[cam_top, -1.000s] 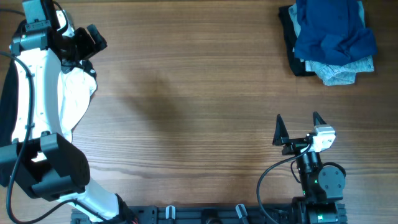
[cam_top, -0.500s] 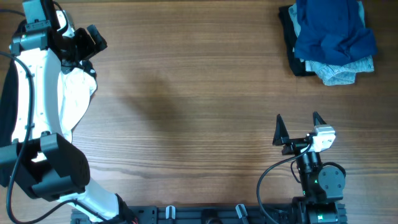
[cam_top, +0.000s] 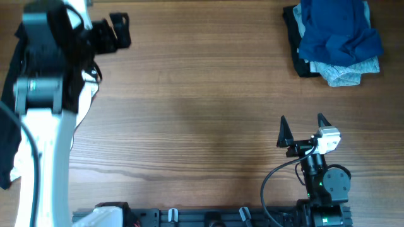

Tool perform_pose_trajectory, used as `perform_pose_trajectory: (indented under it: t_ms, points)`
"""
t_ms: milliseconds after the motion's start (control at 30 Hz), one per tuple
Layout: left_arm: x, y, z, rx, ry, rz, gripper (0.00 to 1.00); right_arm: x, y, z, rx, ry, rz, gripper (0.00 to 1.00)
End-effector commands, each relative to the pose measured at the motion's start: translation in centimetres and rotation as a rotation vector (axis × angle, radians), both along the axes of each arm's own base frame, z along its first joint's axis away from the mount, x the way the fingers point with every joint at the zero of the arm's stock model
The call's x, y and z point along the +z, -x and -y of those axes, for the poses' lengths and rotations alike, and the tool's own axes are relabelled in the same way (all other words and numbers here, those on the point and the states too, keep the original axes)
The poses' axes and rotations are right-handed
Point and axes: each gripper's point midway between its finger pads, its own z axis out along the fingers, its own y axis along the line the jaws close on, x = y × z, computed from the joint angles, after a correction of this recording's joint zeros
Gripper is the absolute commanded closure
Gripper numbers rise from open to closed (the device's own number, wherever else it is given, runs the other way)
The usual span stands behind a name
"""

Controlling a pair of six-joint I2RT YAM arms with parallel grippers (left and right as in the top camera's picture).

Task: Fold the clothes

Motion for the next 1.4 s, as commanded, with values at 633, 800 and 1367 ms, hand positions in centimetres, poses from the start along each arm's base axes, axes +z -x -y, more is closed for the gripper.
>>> perform_pose_trajectory:
  t_ms: [633, 800, 1367]
  points:
    - [-11.3, 14.0, -2.0, 0.068, -0.06, 0.391, 0.0, 0.1, 0.0, -0.2, 0.009, 0.013, 0.011, 0.0]
    - [-12.3, 15.4, -2.0, 0.07, -0.063, 0.488, 0.0, 0.1, 0.0, -0.2, 0.009, 0.013, 0.012, 0.0]
    - [-10.3, 17.9, -1.9, 0.08, -0.07, 0.684, 0.0, 0.1, 0.0, -0.2, 0.009, 0.013, 0.011, 0.0]
